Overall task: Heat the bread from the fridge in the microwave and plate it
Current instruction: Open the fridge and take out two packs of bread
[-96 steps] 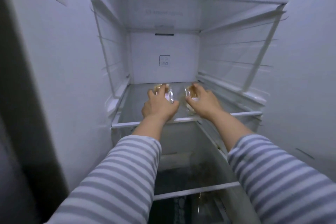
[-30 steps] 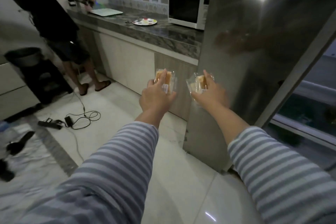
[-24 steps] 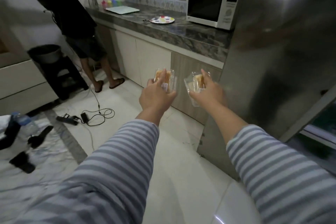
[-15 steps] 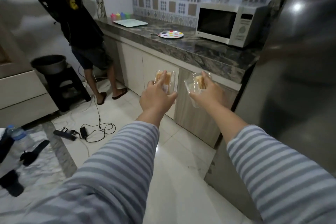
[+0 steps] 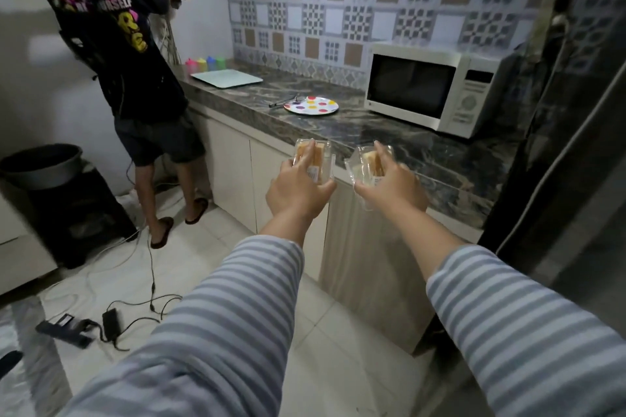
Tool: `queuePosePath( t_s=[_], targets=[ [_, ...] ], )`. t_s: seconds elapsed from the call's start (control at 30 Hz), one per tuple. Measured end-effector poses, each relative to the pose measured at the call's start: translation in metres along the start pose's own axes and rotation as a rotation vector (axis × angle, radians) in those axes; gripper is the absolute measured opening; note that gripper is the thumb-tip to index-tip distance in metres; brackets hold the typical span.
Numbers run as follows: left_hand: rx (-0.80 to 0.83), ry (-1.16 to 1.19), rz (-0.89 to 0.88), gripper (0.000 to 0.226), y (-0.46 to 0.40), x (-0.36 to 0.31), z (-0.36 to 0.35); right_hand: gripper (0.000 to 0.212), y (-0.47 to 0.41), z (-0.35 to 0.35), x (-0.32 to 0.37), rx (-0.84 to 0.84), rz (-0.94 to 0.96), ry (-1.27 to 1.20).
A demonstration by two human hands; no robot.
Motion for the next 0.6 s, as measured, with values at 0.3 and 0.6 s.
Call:
queuePosePath(
  t_s=[0.3,0.6],
  targets=[
    [0.075,0.022,-0.155,0.073,-0.198,-0.018,-0.048,0.082,-0.16,-0.029,0.025,-0.148,-0.118,-0.021],
    [0.137,0.133,-0.275,0.07,-0.341,-0.071,-0.131,0.08,-0.296,-0.029,-0.006,-0.254,-0.236,0.077]
  ],
)
Point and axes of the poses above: each hand's wrist, its own y-axis away from the middle knuckle, its own z-axis out of the back of the hand, x = y × z, the point moved 6 cm from there along -y, towards the middle knuckle, and after that the axes turned 1 degree about y, right-handed, at the moved point
